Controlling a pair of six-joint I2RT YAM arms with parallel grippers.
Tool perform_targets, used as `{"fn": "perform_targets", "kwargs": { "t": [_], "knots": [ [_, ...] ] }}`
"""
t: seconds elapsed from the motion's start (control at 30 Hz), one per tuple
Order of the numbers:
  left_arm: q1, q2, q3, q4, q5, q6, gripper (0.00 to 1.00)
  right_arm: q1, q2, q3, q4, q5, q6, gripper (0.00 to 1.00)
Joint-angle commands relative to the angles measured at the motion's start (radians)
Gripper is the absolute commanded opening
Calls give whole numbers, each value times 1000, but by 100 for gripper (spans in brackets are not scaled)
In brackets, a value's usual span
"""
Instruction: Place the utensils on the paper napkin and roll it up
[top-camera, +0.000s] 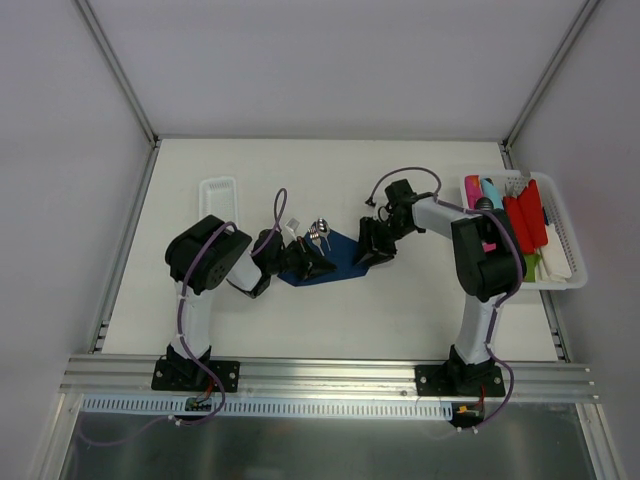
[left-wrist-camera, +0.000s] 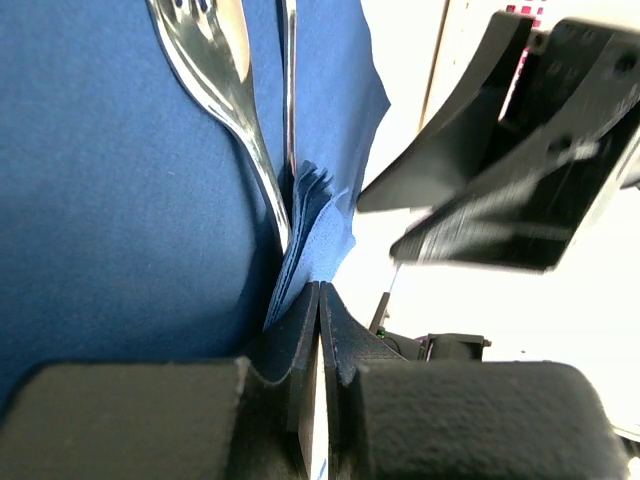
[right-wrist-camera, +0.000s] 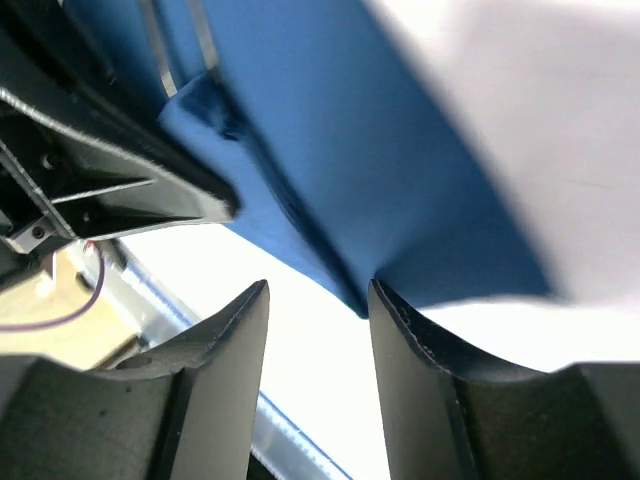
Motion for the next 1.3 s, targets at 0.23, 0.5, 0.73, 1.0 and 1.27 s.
{"fn": "perform_targets", "kwargs": {
  "t": [0.23,0.5,0.73,1.0,1.27],
  "knots": [
    [14,25,-15,22,-8,22,0,-93,-55,2,-23,220,-37,53],
    [15,5,-19,-14,-11,42,0,-93,28,45,16,246,-12,62],
    [14,7,-16,-25,-14,46,0,-88,98,42,25,104,14,59],
    [14,5,-7,-41,-12,49,0,-90,88,3,89,-79,68,56],
    [14,2,-6,-49,-14,51,0,-88,13,-30,142,-110,111,43]
  ]
}}
